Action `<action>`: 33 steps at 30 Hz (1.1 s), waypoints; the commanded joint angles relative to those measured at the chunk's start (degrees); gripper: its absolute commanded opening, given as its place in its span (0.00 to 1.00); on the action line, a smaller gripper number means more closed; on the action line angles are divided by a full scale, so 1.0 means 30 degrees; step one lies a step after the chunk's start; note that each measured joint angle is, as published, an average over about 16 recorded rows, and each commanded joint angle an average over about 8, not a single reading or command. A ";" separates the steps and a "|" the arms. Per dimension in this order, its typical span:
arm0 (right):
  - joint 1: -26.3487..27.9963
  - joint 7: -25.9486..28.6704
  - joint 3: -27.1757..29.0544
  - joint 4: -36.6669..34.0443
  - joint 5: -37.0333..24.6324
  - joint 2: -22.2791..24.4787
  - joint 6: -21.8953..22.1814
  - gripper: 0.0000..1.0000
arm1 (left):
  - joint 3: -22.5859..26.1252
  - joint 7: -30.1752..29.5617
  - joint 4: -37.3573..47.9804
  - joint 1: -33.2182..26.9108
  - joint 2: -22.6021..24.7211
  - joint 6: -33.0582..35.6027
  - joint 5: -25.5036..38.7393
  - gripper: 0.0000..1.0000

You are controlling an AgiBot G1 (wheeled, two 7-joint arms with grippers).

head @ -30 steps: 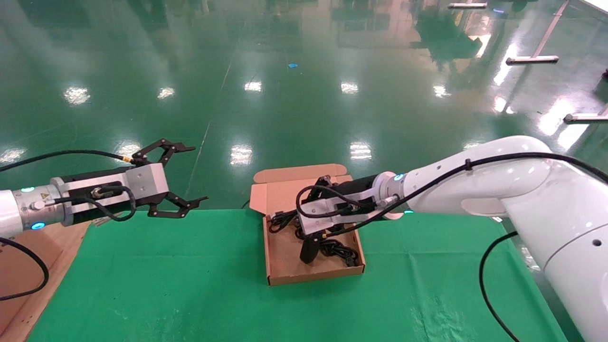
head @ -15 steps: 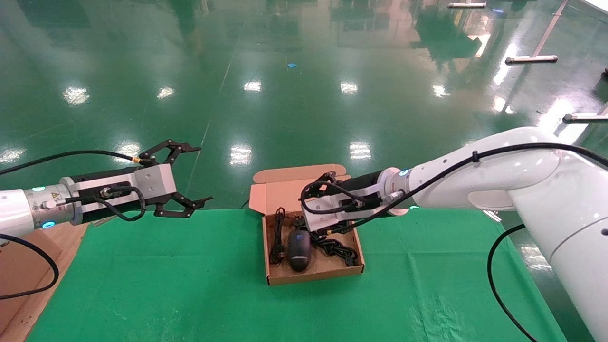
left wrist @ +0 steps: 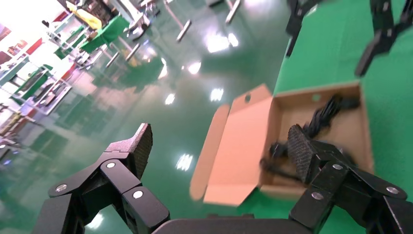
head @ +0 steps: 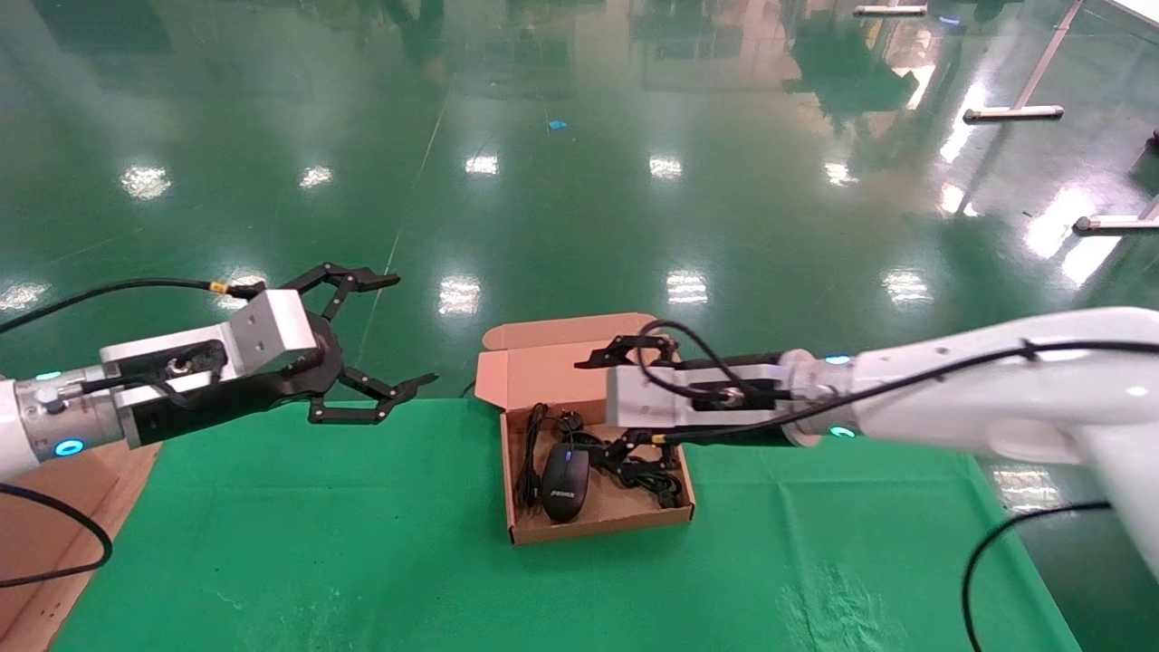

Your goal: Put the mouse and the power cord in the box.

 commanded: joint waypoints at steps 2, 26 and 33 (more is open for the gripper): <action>-0.0608 0.0805 0.0458 0.0826 0.0893 0.0723 -0.0461 1.00 | -0.0470 -0.1194 -0.1121 0.0560 -0.0367 0.0324 -0.0195 1.00; -0.5520 0.7306 0.4156 0.7498 0.8106 0.6561 -0.4184 1.00 | -0.4267 -1.0838 -1.0179 0.5085 -0.3329 0.2942 -0.1773 1.00; -0.6962 0.9214 0.5241 0.9456 1.0223 0.8274 -0.5276 1.00 | -0.5381 -1.3668 -1.2837 0.6412 -0.4199 0.3711 -0.2236 1.00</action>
